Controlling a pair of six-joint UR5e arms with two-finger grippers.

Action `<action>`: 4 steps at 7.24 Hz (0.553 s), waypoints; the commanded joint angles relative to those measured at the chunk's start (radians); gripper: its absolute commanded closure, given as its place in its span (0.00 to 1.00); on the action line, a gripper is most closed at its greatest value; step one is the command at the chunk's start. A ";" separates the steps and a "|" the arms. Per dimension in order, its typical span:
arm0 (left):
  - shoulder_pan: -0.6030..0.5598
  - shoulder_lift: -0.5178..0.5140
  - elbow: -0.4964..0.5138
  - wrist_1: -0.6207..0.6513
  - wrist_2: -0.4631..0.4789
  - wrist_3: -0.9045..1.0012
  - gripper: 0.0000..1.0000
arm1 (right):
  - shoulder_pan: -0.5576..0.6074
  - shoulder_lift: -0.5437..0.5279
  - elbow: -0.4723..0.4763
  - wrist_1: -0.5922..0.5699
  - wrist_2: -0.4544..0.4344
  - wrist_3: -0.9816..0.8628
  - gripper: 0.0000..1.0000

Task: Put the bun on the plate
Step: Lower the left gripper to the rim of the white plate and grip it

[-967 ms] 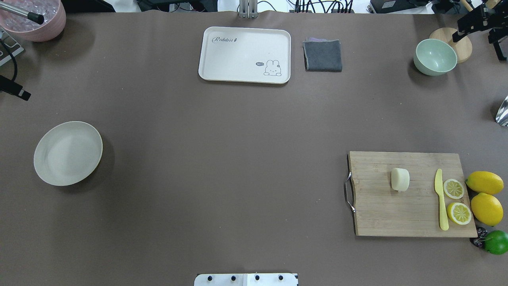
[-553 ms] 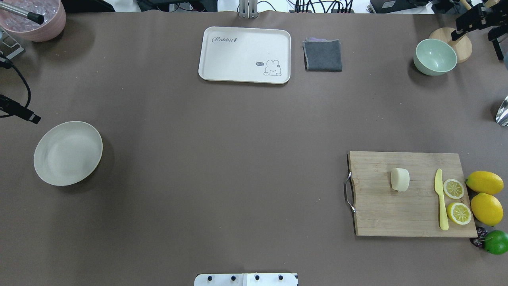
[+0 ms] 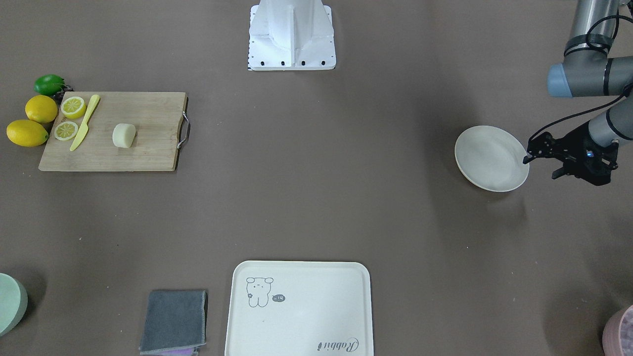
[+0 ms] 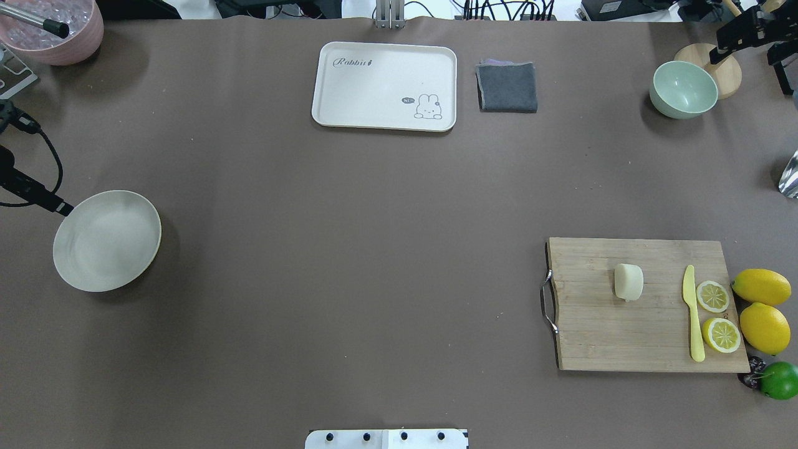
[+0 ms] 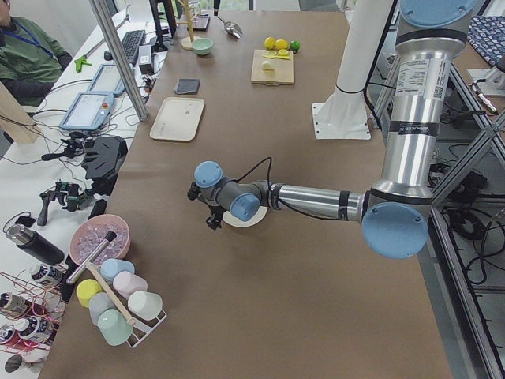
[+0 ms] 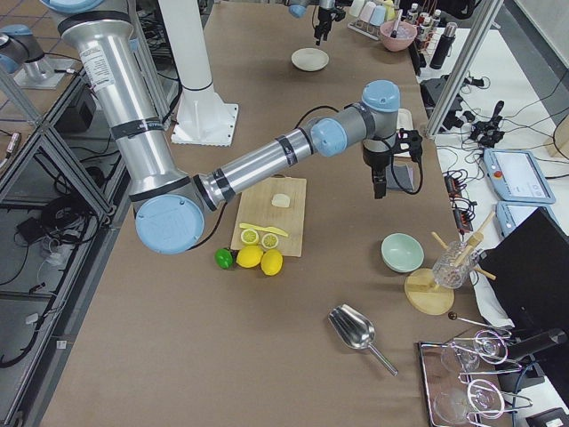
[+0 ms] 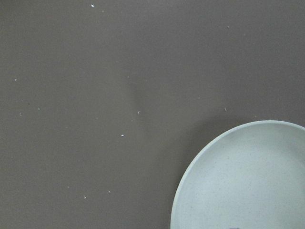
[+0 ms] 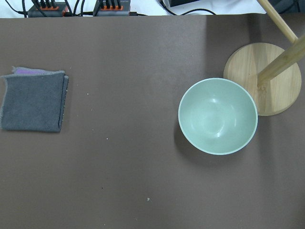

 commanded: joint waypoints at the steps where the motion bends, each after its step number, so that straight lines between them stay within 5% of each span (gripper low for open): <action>1: 0.039 0.001 0.009 -0.002 0.035 0.021 0.14 | 0.000 -0.004 0.003 0.000 -0.012 0.000 0.00; 4: 0.068 -0.012 0.042 -0.011 0.046 0.054 0.23 | 0.001 -0.006 0.003 0.000 -0.029 0.000 0.00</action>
